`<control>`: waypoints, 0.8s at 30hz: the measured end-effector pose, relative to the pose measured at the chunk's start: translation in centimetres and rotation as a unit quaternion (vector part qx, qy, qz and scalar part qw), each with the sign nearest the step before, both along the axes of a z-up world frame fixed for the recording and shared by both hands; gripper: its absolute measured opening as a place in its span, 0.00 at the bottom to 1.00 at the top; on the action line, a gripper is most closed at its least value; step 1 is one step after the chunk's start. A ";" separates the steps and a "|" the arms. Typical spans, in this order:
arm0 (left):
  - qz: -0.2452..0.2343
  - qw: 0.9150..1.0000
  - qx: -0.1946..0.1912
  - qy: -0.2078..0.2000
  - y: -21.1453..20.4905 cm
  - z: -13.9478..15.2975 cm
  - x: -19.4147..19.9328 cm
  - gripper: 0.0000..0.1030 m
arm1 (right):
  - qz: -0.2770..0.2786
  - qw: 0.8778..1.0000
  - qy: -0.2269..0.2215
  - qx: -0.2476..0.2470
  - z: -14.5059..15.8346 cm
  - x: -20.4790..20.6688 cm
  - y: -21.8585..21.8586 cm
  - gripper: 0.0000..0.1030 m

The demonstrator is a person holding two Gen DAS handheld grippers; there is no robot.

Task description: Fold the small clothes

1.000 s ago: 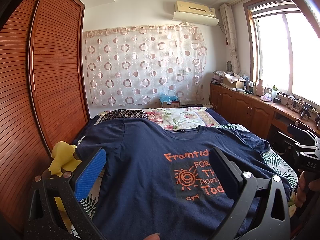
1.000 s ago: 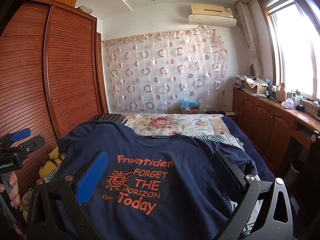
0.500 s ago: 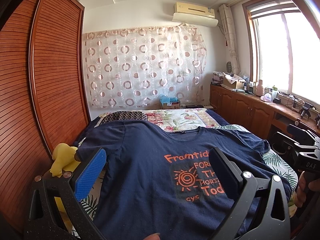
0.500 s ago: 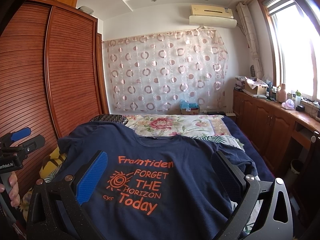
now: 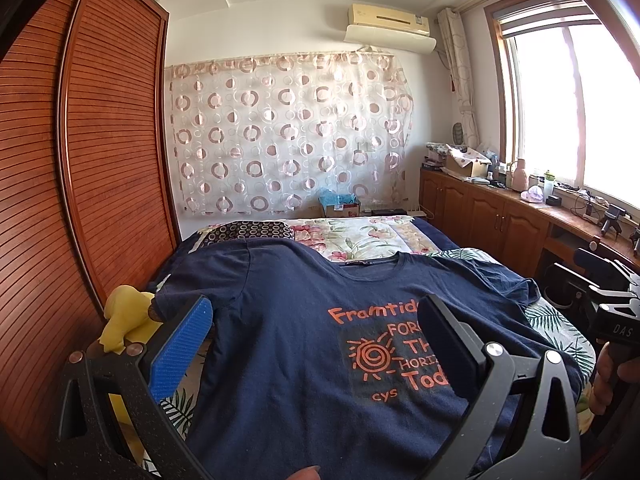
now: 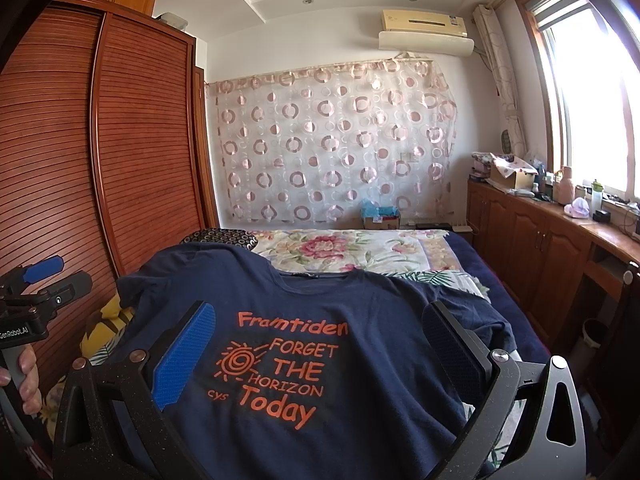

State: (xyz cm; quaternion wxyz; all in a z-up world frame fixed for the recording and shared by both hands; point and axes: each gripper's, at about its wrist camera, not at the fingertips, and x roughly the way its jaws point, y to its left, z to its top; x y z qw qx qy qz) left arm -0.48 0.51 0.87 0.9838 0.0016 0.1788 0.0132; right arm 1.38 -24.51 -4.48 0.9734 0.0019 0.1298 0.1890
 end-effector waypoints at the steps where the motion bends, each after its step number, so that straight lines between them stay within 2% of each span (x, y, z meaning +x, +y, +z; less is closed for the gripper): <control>1: 0.000 1.000 0.000 0.001 -0.1 0.0 0.0 1.00 | 0.000 1.000 0.001 0.000 0.0 0.0 0.0 1.00; 18: 0.020 0.998 -0.013 0.052 3.8 -3.9 2.1 1.00 | 0.035 0.999 0.039 -0.014 -1.2 2.1 0.4 1.00; 24: 0.025 0.997 -0.013 0.077 6.7 -5.7 3.9 1.00 | 0.061 0.995 0.057 -0.045 -1.7 4.4 1.5 1.00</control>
